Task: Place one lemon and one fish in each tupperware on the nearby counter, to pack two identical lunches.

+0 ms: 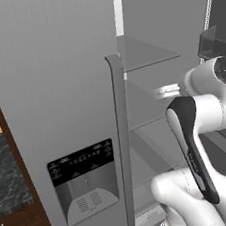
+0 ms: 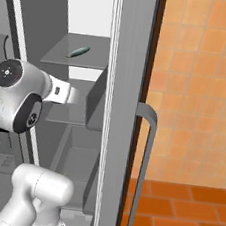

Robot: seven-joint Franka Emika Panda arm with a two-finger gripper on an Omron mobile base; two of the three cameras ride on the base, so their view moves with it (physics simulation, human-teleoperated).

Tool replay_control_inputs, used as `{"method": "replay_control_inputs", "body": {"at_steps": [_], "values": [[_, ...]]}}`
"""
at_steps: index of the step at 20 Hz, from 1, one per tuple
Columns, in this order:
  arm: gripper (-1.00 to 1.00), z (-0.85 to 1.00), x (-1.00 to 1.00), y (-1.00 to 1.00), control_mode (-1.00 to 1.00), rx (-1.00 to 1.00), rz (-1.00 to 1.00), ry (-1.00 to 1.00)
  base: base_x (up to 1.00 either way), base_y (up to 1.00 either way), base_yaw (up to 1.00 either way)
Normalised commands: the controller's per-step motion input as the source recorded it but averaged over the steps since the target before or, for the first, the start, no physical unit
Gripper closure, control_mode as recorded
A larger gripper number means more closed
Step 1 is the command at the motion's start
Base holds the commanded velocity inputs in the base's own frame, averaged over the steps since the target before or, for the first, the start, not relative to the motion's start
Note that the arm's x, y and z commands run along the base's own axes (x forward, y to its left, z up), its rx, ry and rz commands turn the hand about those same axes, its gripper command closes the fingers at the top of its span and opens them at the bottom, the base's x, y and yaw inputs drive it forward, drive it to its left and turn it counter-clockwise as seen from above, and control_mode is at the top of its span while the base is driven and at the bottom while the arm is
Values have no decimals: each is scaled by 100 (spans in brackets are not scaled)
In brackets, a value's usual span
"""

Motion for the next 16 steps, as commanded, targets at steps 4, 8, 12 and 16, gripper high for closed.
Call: {"method": "replay_control_inputs", "body": {"at_steps": [4,8,12,16], "values": [[-100,100,34,1,-100,0,-6,17,0,0,0],[-100,85,52,7,-100,1,-1,36,0,0,0],[-100,-17,38,-12,-100,21,3,7,0,0,0],[-100,-22,27,-3,-100,20,0,-1,0,0,0]]}}
